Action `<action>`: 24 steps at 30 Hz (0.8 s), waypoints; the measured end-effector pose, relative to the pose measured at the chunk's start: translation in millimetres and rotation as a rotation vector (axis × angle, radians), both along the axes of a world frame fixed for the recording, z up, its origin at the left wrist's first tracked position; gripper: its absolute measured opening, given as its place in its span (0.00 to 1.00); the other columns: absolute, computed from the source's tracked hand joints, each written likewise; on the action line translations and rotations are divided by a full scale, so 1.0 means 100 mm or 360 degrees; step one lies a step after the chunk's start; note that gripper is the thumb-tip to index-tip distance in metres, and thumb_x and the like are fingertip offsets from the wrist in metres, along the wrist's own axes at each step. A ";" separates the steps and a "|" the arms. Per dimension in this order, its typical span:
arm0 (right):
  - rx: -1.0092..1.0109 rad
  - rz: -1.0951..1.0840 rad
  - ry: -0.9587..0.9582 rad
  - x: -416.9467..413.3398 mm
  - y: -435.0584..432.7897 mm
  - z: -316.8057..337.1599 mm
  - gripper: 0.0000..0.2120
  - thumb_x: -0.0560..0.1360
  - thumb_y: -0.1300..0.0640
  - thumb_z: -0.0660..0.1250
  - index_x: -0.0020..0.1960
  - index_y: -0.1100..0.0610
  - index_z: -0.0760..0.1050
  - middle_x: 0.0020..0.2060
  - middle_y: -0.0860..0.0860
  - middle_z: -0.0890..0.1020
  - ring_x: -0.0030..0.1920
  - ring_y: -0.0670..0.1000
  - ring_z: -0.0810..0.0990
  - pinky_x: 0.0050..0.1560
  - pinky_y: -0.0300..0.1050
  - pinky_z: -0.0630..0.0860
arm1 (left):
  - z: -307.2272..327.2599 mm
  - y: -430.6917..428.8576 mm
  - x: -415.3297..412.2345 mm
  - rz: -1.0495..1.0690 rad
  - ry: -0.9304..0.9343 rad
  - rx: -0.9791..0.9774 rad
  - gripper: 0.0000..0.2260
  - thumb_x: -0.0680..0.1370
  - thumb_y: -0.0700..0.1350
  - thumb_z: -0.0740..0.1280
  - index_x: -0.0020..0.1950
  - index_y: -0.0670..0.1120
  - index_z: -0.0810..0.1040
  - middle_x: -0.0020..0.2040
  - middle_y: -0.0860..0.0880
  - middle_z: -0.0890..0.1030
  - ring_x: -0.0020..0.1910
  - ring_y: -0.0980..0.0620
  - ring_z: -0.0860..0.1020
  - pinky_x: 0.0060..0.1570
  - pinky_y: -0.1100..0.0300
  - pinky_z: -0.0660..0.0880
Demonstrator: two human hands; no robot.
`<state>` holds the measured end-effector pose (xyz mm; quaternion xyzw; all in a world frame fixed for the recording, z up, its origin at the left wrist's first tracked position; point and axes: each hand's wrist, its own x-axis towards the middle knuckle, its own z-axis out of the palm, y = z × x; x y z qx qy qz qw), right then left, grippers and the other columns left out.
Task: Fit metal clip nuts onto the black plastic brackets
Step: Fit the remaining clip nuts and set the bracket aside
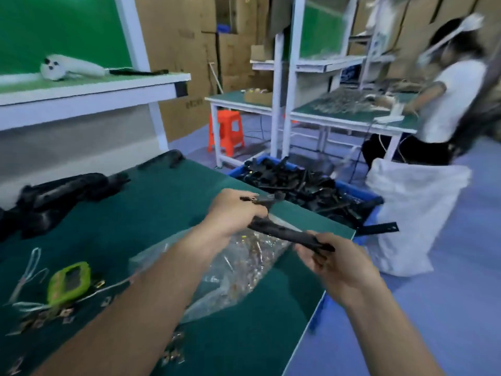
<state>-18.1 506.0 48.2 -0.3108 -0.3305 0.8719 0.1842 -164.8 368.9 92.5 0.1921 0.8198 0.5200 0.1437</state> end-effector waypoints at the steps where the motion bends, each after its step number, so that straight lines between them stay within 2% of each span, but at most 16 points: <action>1: -0.0070 -0.0010 -0.0016 0.01 0.14 -0.04 0.07 0.80 0.67 0.62 0.47 0.71 0.76 0.39 0.65 0.83 0.33 0.58 0.85 0.31 0.44 0.81 | 0.00 0.19 -0.03 0.0022 0.0023 -0.0051 0.06 0.63 0.48 0.75 0.39 0.53 0.84 0.35 0.58 0.81 0.36 0.55 0.78 0.38 0.63 0.73; 2: -0.0138 -0.0031 -0.0013 -0.04 0.27 -0.04 0.07 0.80 0.67 0.61 0.46 0.70 0.74 0.37 0.64 0.83 0.33 0.59 0.85 0.30 0.45 0.82 | 0.01 0.36 -0.05 0.0044 0.0015 -0.0028 0.06 0.65 0.47 0.76 0.39 0.55 0.83 0.38 0.57 0.83 0.38 0.54 0.79 0.39 0.63 0.75; 4: -0.0282 -0.0112 0.0088 -0.29 0.58 0.06 0.07 0.81 0.65 0.62 0.46 0.67 0.73 0.34 0.63 0.83 0.33 0.60 0.85 0.31 0.49 0.83 | 0.06 0.69 -0.15 0.0072 -0.0334 0.0320 0.06 0.73 0.44 0.77 0.49 0.48 0.84 0.50 0.49 0.86 0.44 0.52 0.83 0.39 0.60 0.80; 6: -0.0311 -0.0151 0.0137 -0.66 0.88 0.22 0.06 0.82 0.62 0.64 0.51 0.66 0.74 0.39 0.63 0.83 0.41 0.61 0.84 0.39 0.53 0.84 | 0.12 0.89 -0.23 0.0042 -0.0633 0.0540 0.15 0.78 0.45 0.73 0.63 0.43 0.78 0.62 0.45 0.82 0.53 0.48 0.81 0.51 0.56 0.82; 8: 0.0056 0.0021 -0.0131 -1.00 1.06 0.26 0.07 0.81 0.59 0.66 0.53 0.63 0.74 0.44 0.62 0.79 0.46 0.59 0.81 0.51 0.53 0.82 | 0.08 0.94 -0.29 -0.0016 -0.0403 0.0299 0.25 0.77 0.49 0.73 0.72 0.46 0.70 0.67 0.48 0.77 0.59 0.49 0.78 0.64 0.50 0.77; 9: 0.0330 0.0149 -0.0338 -1.12 1.09 0.19 0.05 0.81 0.60 0.65 0.51 0.62 0.74 0.41 0.60 0.75 0.41 0.56 0.79 0.47 0.48 0.82 | 0.07 0.90 -0.29 -0.0088 -0.0171 0.0132 0.29 0.76 0.50 0.73 0.74 0.49 0.68 0.67 0.51 0.77 0.59 0.52 0.78 0.63 0.52 0.76; 10: 0.0542 0.0267 -0.0524 -1.21 1.07 0.13 0.04 0.80 0.61 0.64 0.47 0.60 0.73 0.38 0.57 0.72 0.34 0.52 0.75 0.37 0.41 0.79 | 0.08 0.80 -0.27 -0.0189 0.0023 0.0007 0.30 0.75 0.50 0.73 0.75 0.53 0.68 0.65 0.56 0.76 0.54 0.60 0.79 0.56 0.58 0.78; 11: 0.0717 0.0338 -0.0685 -1.29 1.01 0.07 0.07 0.79 0.63 0.62 0.42 0.59 0.71 0.36 0.55 0.70 0.30 0.51 0.71 0.29 0.38 0.73 | 0.10 0.67 -0.27 -0.0279 0.0174 -0.0085 0.29 0.74 0.49 0.73 0.74 0.57 0.69 0.62 0.60 0.76 0.45 0.69 0.78 0.44 0.66 0.77; 12: 0.0924 0.0353 -0.0816 -1.36 0.94 0.01 0.09 0.78 0.62 0.62 0.39 0.59 0.70 0.35 0.54 0.71 0.31 0.52 0.71 0.27 0.37 0.71 | 0.11 0.53 -0.31 -0.0313 0.0298 -0.0143 0.27 0.74 0.48 0.73 0.72 0.60 0.72 0.58 0.63 0.76 0.35 0.72 0.76 0.35 0.71 0.73; 14: 0.1460 0.0229 -0.0968 -1.49 0.68 0.00 0.08 0.75 0.59 0.64 0.37 0.58 0.76 0.34 0.51 0.77 0.36 0.53 0.77 0.34 0.40 0.72 | 0.18 0.16 -0.41 -0.0194 0.0488 -0.0183 0.19 0.74 0.46 0.72 0.63 0.63 0.80 0.51 0.65 0.81 0.28 0.66 0.75 0.28 0.72 0.70; 16: 0.1629 0.0216 -0.0781 -1.64 0.30 0.06 0.08 0.73 0.56 0.65 0.40 0.56 0.82 0.35 0.49 0.81 0.36 0.51 0.80 0.39 0.40 0.73 | 0.23 -0.25 -0.51 0.0059 0.0606 -0.0159 0.13 0.74 0.44 0.71 0.54 0.61 0.85 0.46 0.65 0.83 0.34 0.65 0.79 0.35 0.73 0.73; 17: 0.1638 0.0261 -0.0662 -1.69 0.08 0.09 0.08 0.72 0.55 0.66 0.40 0.53 0.84 0.35 0.47 0.83 0.35 0.48 0.81 0.39 0.40 0.75 | 0.23 -0.45 -0.54 0.0178 0.0640 -0.0143 0.12 0.75 0.42 0.71 0.51 0.60 0.86 0.44 0.64 0.84 0.33 0.63 0.79 0.35 0.71 0.74; 20: 0.1809 0.0493 -0.0403 -1.85 -0.52 0.22 0.10 0.71 0.57 0.65 0.41 0.48 0.85 0.41 0.43 0.85 0.41 0.44 0.81 0.45 0.37 0.77 | 0.14 -1.10 -0.56 0.0479 0.0690 -0.0185 0.14 0.77 0.39 0.69 0.44 0.59 0.86 0.32 0.65 0.82 0.20 0.58 0.72 0.21 0.67 0.69; 21: 0.1898 0.0605 -0.0337 -1.90 -0.70 0.29 0.11 0.71 0.57 0.65 0.41 0.47 0.85 0.42 0.42 0.85 0.43 0.43 0.80 0.44 0.35 0.75 | 0.10 -1.35 -0.55 0.0564 0.0725 -0.0236 0.15 0.78 0.39 0.69 0.42 0.59 0.85 0.32 0.66 0.81 0.19 0.59 0.72 0.21 0.68 0.69; 23: 0.2037 0.0836 -0.0218 -1.99 -1.06 0.41 0.11 0.70 0.58 0.64 0.41 0.48 0.85 0.41 0.42 0.85 0.44 0.43 0.80 0.39 0.33 0.73 | 0.00 -1.86 -0.49 0.0700 0.0823 -0.0393 0.18 0.79 0.39 0.70 0.39 0.63 0.83 0.40 0.69 0.79 0.26 0.69 0.75 0.32 0.70 0.75; 24: 0.2060 0.0959 -0.0165 -2.04 -1.24 0.45 0.11 0.70 0.59 0.64 0.40 0.49 0.85 0.41 0.43 0.85 0.45 0.43 0.81 0.38 0.33 0.74 | -0.05 -2.12 -0.45 0.0771 0.0826 -0.0475 0.19 0.79 0.40 0.70 0.38 0.64 0.81 0.42 0.68 0.79 0.30 0.71 0.76 0.39 0.67 0.78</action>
